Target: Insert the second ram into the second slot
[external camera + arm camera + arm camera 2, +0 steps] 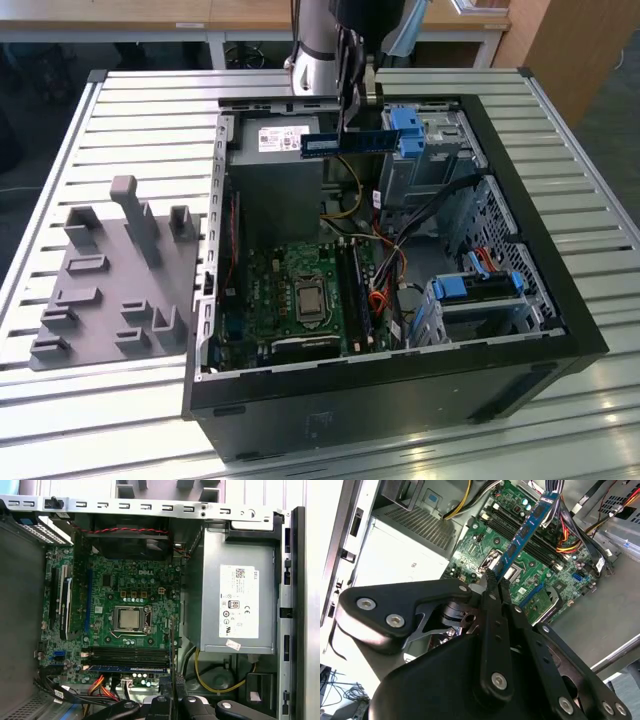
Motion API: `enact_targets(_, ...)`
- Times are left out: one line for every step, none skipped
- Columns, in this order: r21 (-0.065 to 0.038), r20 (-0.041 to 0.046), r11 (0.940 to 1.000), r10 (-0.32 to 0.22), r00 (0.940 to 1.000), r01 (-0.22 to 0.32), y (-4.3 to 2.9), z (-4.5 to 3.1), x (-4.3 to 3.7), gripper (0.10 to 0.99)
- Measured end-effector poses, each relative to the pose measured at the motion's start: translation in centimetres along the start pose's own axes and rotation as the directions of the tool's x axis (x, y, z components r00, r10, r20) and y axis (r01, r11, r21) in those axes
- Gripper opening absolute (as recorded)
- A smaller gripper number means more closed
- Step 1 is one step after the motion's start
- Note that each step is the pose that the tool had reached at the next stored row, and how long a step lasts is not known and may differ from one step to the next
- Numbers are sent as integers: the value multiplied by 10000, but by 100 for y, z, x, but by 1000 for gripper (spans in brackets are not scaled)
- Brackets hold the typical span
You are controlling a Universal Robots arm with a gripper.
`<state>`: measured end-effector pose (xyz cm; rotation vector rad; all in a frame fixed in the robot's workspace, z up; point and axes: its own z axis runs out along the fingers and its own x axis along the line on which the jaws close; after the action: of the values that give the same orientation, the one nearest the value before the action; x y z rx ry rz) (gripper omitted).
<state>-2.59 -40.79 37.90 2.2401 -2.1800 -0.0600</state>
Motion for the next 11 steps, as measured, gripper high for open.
enact_targets(0, 0, 10000, 0, 10000, 0, 0, 0, 7, 137)
enact_targets(0, -1, 10000, 0, 10000, 0, 1, 0, 14, 137)
enact_targets(0, -1, 10000, 1, 10000, -1, 1, -1, 23, 137)
enact_targets(0, -1, 10000, 1, 10000, -1, 1, -1, 31, 137)
enact_targets(-1, -1, 10000, 0, 10000, 0, 1, -1, 40, 137)
enact_targets(0, -1, 10000, 1, 10000, -1, 2, -1, 49, 137)
enact_targets(0, -1, 10000, 0, 10000, 0, 2, -1, 57, 137)
enact_targets(0, -1, 10000, 1, 10000, -1, 2, -1, 66, 137)
enact_targets(0, 0, 10000, 1, 10000, -1, 2, -1, 73, 137)
enact_targets(0, 0, 10000, 1, 10000, -1, 3, -1, 81, 137)
enact_targets(0, 0, 10000, 1, 10000, -1, 3, -1, 89, 137)
